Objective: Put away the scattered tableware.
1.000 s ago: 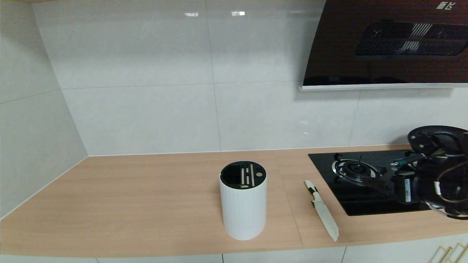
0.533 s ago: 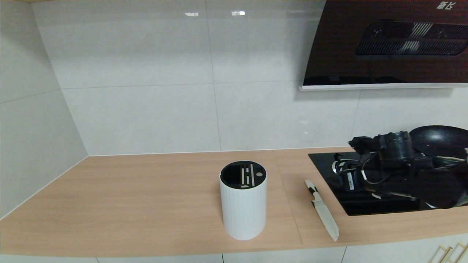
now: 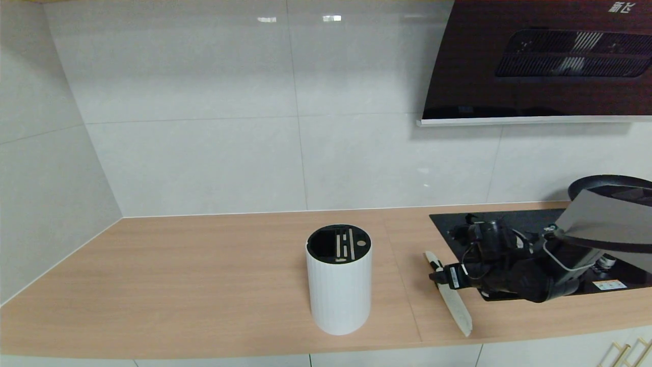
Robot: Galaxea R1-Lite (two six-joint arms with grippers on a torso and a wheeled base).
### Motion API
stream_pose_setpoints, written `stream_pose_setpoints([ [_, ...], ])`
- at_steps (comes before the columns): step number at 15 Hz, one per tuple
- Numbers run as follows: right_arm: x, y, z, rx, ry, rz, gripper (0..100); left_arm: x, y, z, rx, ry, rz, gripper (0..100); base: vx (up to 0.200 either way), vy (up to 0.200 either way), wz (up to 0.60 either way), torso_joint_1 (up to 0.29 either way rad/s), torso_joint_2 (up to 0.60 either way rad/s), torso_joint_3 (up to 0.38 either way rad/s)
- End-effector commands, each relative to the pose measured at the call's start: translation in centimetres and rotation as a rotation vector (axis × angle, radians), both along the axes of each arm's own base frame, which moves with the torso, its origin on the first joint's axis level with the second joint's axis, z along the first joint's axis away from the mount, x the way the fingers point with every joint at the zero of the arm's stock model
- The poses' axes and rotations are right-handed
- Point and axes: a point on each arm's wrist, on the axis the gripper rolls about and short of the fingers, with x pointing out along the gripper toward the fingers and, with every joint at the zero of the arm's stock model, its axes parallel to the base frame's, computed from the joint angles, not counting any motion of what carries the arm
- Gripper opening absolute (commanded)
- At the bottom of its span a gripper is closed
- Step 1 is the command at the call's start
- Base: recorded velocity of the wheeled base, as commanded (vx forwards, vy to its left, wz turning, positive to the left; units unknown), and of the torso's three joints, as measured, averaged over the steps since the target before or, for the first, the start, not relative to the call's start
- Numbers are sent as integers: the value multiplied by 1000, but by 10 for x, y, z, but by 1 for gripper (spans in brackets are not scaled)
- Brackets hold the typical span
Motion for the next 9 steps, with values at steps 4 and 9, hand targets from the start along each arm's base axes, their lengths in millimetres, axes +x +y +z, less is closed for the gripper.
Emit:
stream_pose_setpoints([
  [4,17,1,-36,-8,48,-9,100,0,0,0,0,0,0,100,0,0,0,0,0,0],
  [9,25,1,-55,-14,67,-14,100,0,0,0,0,0,0,100,0,0,0,0,0,0],
])
